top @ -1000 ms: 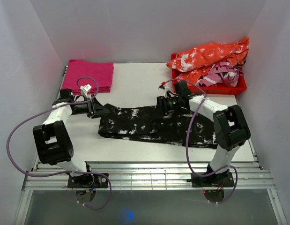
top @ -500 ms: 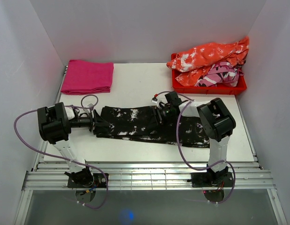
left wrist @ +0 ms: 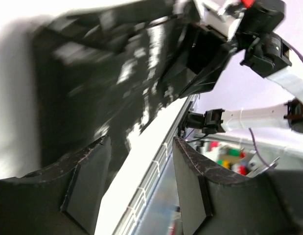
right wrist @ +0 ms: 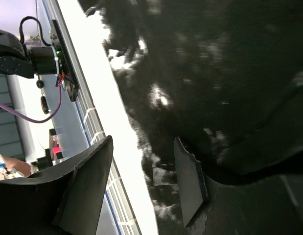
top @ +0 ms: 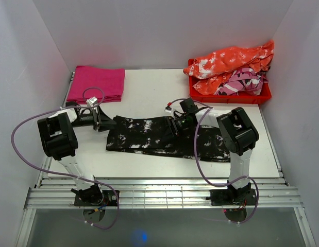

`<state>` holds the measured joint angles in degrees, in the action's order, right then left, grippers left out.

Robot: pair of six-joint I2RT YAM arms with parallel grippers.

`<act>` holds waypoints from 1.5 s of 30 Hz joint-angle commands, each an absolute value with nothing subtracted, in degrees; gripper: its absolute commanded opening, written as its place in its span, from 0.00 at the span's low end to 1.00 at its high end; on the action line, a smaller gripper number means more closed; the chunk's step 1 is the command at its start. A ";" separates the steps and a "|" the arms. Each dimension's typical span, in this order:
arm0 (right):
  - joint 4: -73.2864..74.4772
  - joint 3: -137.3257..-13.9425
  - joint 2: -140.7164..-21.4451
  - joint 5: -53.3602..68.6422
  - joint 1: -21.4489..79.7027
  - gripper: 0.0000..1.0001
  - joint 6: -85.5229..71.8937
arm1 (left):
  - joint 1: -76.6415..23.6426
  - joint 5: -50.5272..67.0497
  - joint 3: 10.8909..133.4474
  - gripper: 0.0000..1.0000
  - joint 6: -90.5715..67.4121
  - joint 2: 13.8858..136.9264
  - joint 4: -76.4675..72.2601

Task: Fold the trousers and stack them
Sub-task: Fold the trousers

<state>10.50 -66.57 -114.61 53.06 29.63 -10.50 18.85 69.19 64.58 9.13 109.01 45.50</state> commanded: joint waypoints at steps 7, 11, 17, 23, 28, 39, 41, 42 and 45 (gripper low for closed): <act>14.68 -69.70 -108.54 51.42 30.32 0.59 -5.80 | 12.31 74.19 65.31 0.62 -8.59 108.10 21.07; 16.34 -70.22 -113.28 50.97 30.32 0.58 -3.79 | 12.30 69.27 66.18 0.61 -14.85 114.15 12.66; 18.89 -70.84 -119.26 47.99 30.41 0.55 1.82 | 13.27 64.34 73.12 0.62 -14.94 124.97 13.10; 20.21 -71.54 -116.64 50.71 30.41 0.53 2.20 | 14.06 65.66 79.87 0.72 1.51 121.13 33.80; 25.48 -75.84 -105.92 48.26 30.24 0.55 5.27 | 21.17 58.29 79.45 0.76 15.27 112.34 52.71; 47.53 -75.77 -90.80 45.78 8.12 0.86 18.27 | 25.31 47.28 64.17 0.70 23.29 105.12 51.42; 53.66 -74.98 -90.00 46.76 -2.04 0.90 23.08 | 25.23 47.11 61.53 0.70 21.20 104.85 47.65; 55.88 -74.97 -89.39 46.76 -5.42 0.92 25.29 | 25.22 47.81 60.83 0.70 20.66 104.77 46.24; 63.70 -75.15 -88.95 44.04 -16.15 0.94 33.47 | 25.14 50.70 59.59 0.69 19.25 106.17 43.07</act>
<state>49.15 -75.46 -90.63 45.47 -8.19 22.50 24.91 49.56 60.42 19.77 106.61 49.65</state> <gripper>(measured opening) 0.943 0.690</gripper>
